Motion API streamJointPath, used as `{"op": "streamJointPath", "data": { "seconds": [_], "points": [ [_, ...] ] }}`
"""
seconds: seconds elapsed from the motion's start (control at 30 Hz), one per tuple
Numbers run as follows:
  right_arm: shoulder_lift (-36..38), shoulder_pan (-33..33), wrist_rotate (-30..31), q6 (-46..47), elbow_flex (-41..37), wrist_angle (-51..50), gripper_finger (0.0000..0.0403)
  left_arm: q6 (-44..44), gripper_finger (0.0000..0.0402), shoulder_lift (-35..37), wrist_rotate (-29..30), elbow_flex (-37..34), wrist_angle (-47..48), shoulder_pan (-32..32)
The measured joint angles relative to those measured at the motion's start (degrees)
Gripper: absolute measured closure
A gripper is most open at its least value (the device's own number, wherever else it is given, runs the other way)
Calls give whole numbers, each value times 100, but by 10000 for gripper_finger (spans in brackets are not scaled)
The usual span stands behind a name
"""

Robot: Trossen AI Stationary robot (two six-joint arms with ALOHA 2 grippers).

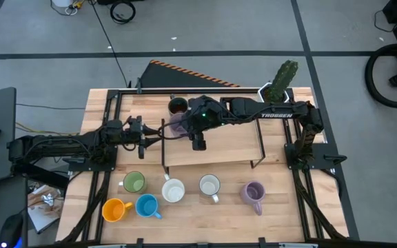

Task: Place coffee mugs
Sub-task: Put the top purple mug on the shelf

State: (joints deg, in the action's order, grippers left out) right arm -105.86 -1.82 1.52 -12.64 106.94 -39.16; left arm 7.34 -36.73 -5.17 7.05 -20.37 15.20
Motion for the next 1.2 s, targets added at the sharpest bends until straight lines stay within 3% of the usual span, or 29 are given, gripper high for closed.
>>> {"op": "streamJointPath", "data": {
  "seconds": [0.17,0.43,0.67,0.9,1.03,1.2],
  "points": [
    [26,60,159,-56,-2,-71,199,-2,260,108,0,34,238,0],
    [220,89,500,-213,-2,-470,199,-142,260,598,10,781,2326,0],
    [445,130,825,22,-36,-1027,199,-304,260,901,593,1305,3226,-9],
    [591,142,1213,264,-760,-841,199,-448,260,1199,1088,1364,3320,-9],
    [953,214,1234,384,-1313,-260,199,-632,260,1241,1196,1351,3212,-9],
    [1442,261,1237,441,-2337,757,199,-794,260,1275,1304,881,2185,-194]
  ]
}}
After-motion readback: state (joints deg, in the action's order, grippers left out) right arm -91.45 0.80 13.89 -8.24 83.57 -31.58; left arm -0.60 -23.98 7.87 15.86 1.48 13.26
